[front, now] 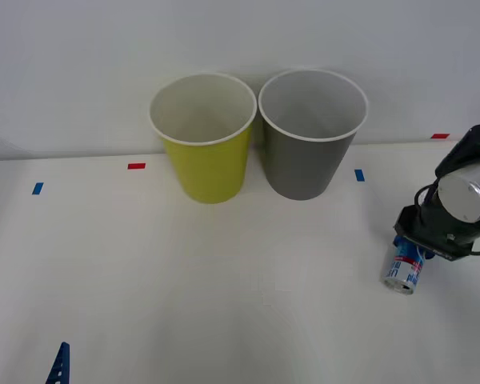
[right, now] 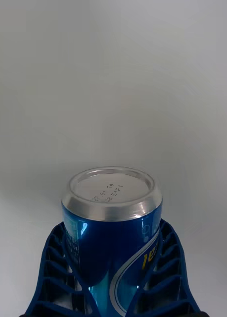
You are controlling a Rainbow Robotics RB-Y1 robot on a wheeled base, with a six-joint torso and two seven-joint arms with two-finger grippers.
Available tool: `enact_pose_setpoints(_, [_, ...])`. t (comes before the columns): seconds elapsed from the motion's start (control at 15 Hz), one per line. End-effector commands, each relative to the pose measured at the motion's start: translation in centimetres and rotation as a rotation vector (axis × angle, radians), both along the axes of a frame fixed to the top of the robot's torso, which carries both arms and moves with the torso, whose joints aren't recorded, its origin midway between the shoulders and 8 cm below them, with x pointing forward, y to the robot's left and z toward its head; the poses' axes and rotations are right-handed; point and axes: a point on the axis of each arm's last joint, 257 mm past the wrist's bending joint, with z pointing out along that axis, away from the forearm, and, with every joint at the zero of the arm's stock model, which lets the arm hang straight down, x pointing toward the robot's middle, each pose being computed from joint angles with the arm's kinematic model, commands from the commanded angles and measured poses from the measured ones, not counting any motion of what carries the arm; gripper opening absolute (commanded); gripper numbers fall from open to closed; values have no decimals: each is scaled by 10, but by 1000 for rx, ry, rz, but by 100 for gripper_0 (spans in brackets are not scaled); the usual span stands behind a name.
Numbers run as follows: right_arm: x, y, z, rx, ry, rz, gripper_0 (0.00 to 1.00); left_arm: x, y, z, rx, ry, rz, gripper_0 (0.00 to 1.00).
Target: Put cans in the gray bin and PET bottles in the light green bin.
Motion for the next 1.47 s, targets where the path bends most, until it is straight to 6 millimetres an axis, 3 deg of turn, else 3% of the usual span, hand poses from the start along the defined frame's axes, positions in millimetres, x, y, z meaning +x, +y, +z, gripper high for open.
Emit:
enact_pose_setpoints(0.07, [-8,2,14,-11,-87,105,0,0,0,0,0,0,0,100])
enact_pose_setpoints(0.4, [-23,13,59,-62,-251,236,0,0,0,0,0,0,0,100])
enact_pose_setpoints(0.87, [-18,17,126,-296,-490,453,0,0,0,0,0,0,0,100])
enact_pose_setpoints(1.47, [-20,37,186,-474,-673,604,0,0,0,0,0,0,0,100])
